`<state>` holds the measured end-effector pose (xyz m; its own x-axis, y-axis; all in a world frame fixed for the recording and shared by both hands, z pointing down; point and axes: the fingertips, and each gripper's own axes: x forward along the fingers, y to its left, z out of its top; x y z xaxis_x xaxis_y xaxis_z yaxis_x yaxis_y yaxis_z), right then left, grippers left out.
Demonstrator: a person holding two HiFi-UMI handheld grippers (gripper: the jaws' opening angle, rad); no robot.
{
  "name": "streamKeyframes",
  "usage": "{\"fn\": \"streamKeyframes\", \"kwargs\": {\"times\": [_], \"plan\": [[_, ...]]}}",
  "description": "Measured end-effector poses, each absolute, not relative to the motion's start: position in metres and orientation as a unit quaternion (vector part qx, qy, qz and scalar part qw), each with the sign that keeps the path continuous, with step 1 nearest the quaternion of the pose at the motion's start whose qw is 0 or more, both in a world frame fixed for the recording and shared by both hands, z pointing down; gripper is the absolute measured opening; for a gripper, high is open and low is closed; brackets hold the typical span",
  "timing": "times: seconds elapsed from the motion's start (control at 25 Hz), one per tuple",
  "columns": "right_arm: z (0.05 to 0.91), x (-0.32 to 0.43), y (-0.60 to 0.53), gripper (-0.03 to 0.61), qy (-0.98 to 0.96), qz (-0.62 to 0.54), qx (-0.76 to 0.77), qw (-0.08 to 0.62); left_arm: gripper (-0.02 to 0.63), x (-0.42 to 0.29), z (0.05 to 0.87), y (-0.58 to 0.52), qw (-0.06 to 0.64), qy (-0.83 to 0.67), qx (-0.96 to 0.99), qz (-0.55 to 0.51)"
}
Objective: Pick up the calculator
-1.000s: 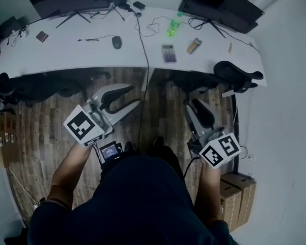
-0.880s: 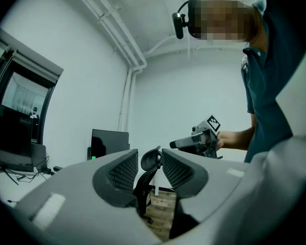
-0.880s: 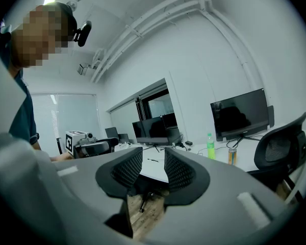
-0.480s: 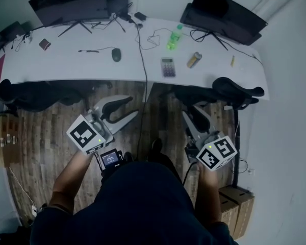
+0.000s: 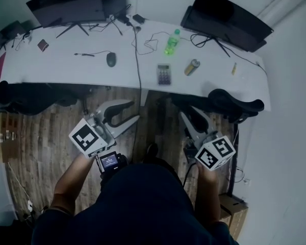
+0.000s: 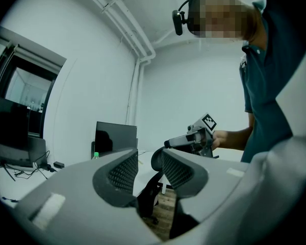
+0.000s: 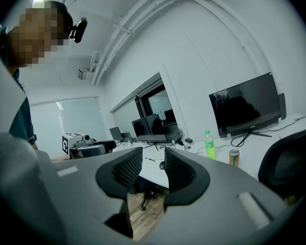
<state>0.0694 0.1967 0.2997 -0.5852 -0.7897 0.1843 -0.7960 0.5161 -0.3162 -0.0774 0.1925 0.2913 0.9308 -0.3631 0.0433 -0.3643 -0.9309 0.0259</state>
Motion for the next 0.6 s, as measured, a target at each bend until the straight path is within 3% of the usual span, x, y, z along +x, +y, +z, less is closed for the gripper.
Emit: {"fn": "streamKeyframes", "kwargs": {"times": [0.6], "plan": [[0.302, 0.111, 0.14, 0.115, -0.89, 0.191, 0.414, 0.02, 0.143, -0.022, 0.309, 0.155, 0.026, -0.204, 0.978, 0.032]]}}
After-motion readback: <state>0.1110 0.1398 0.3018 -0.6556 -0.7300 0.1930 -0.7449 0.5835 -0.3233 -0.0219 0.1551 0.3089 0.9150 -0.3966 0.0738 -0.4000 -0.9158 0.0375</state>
